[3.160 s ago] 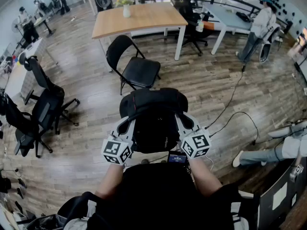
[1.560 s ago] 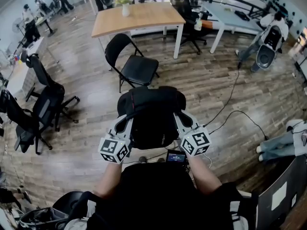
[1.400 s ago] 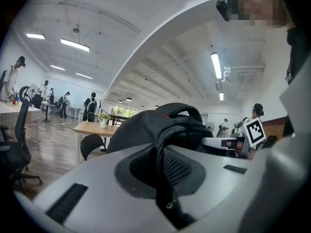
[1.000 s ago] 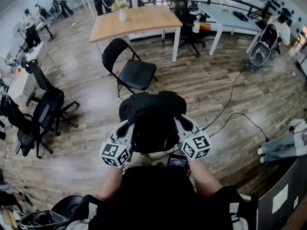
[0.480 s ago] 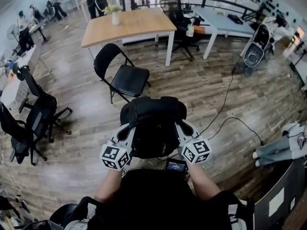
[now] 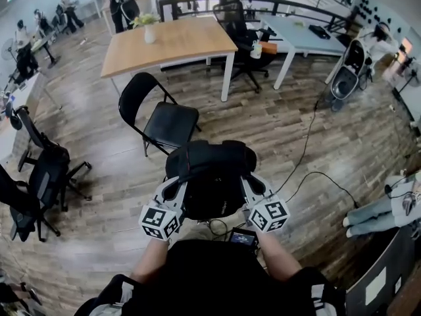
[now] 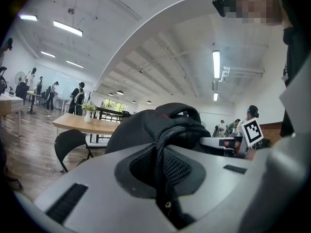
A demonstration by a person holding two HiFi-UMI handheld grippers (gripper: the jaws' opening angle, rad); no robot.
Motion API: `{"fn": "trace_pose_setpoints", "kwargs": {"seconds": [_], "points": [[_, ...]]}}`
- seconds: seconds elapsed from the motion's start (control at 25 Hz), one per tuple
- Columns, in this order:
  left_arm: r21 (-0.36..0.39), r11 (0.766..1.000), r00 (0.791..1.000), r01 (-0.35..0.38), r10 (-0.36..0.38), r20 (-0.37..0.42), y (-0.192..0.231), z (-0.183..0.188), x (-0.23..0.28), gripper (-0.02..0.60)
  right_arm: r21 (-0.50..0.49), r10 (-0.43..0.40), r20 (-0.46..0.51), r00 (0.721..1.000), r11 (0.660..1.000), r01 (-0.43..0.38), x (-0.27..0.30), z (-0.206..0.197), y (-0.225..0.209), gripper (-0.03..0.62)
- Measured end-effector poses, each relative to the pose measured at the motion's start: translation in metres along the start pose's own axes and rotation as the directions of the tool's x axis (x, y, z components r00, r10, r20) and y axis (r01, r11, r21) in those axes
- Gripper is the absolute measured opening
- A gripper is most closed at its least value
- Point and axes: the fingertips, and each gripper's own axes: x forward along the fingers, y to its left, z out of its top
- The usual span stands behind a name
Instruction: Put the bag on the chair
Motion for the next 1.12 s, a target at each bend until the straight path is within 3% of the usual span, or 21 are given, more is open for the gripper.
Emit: {"fn": "trace_pose_setpoints", "kwargs": {"seconds": [0.56, 0.88, 1.12], "points": [[0.009, 0.995, 0.995, 0.095, -0.095, 0.033, 0.067, 0.044, 0.125, 0.020, 0.027, -0.079, 0.024, 0.997, 0.997, 0.078, 0.101, 0.042, -0.078, 0.032], [0.027, 0.993, 0.993, 0.113, -0.113, 0.021, 0.087, 0.059, 0.193, 0.020, 0.050, -0.088, 0.038, 0.995, 0.995, 0.086, 0.142, 0.056, -0.129, 0.032], [0.021, 0.997, 0.997, 0.081, -0.081, 0.007, 0.103, 0.064, 0.254, 0.020, 0.047, -0.042, 0.033, 0.999, 0.998, 0.040, 0.183, 0.062, -0.181, 0.031]]}}
